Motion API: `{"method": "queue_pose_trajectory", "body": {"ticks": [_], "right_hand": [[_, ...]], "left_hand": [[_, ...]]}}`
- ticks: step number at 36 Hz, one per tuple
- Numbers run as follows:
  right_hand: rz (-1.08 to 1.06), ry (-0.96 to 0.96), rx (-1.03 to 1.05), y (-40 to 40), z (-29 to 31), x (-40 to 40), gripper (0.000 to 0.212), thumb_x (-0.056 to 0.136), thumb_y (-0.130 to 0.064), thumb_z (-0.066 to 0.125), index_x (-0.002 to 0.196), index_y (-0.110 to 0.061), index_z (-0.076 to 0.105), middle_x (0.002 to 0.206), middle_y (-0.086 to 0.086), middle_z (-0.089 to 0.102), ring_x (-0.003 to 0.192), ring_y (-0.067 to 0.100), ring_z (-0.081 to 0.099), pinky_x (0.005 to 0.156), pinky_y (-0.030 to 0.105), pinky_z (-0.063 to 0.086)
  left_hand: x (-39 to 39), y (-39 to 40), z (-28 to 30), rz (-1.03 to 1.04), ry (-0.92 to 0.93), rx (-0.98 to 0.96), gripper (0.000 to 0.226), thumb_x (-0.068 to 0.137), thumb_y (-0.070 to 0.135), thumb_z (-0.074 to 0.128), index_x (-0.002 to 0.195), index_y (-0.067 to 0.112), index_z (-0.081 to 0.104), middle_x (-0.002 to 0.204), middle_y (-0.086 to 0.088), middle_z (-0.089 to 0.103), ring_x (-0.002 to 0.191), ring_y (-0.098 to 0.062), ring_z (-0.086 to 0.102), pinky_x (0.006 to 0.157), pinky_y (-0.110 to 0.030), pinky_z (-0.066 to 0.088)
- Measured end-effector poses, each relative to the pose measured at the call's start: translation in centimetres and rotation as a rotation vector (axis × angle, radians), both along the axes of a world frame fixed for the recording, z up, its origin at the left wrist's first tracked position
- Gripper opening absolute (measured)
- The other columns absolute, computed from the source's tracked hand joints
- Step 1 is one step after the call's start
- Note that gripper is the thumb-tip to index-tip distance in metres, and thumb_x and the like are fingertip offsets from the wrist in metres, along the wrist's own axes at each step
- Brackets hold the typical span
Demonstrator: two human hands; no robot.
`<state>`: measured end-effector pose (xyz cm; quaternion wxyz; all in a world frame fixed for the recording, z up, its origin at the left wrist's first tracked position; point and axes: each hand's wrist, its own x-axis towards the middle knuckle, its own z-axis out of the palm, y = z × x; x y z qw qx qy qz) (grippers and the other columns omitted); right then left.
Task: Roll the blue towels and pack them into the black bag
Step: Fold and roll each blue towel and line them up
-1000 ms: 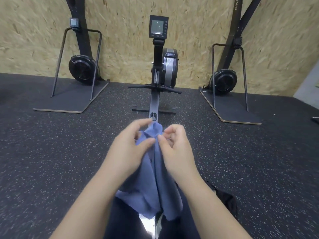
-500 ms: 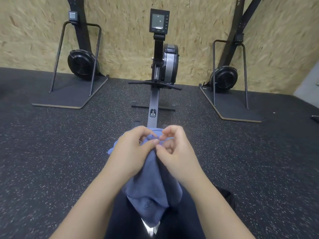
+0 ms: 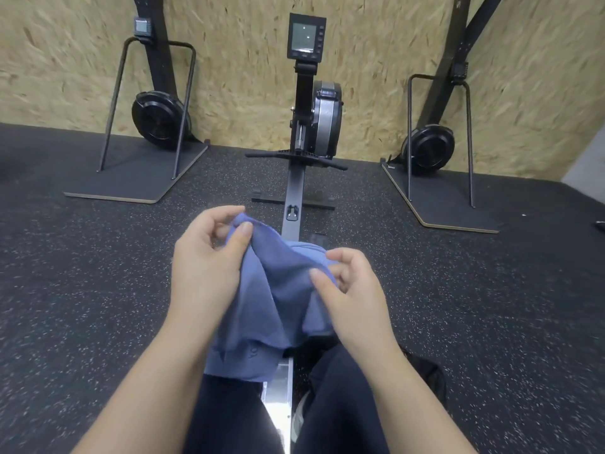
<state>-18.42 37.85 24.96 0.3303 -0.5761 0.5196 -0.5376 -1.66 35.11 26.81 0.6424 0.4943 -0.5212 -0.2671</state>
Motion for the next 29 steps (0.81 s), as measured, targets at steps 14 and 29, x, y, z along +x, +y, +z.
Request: {"method": "queue_pose_trajectory", "body": {"ticks": [14, 29], "right_hand": [[0.071, -0.429, 0.145, -1.0, 1.6, 2.3, 0.028, 0.088, 0.006, 0.059, 0.102, -0.018, 0.053, 0.089, -0.006, 0.072, 0.072, 0.0, 0.066, 0.063, 0.015, 0.051], [0.049, -0.51, 0.178, 0.0, 1.3, 1.6, 0.029, 0.088, 0.007, 0.058, 0.095, -0.02, 0.066, 0.1, 0.005, 0.074, 0.094, 0.02, 0.07, 0.086, 0.033, 0.055]], "left_hand": [[-2.7, 2.0, -0.7, -0.474, 0.38, 0.175, 0.035, 0.09, -0.017, 0.046, 0.095, 0.011, 0.067, 0.099, -0.002, 0.074, 0.08, -0.008, 0.069, 0.065, -0.018, 0.054], [-3.4, 2.4, -1.7, -0.373, -0.191, -0.114, 0.039, 0.081, -0.009, 0.062, 0.083, 0.029, 0.069, 0.119, 0.016, 0.055, 0.105, 0.009, 0.056, 0.075, -0.007, 0.045]]}}
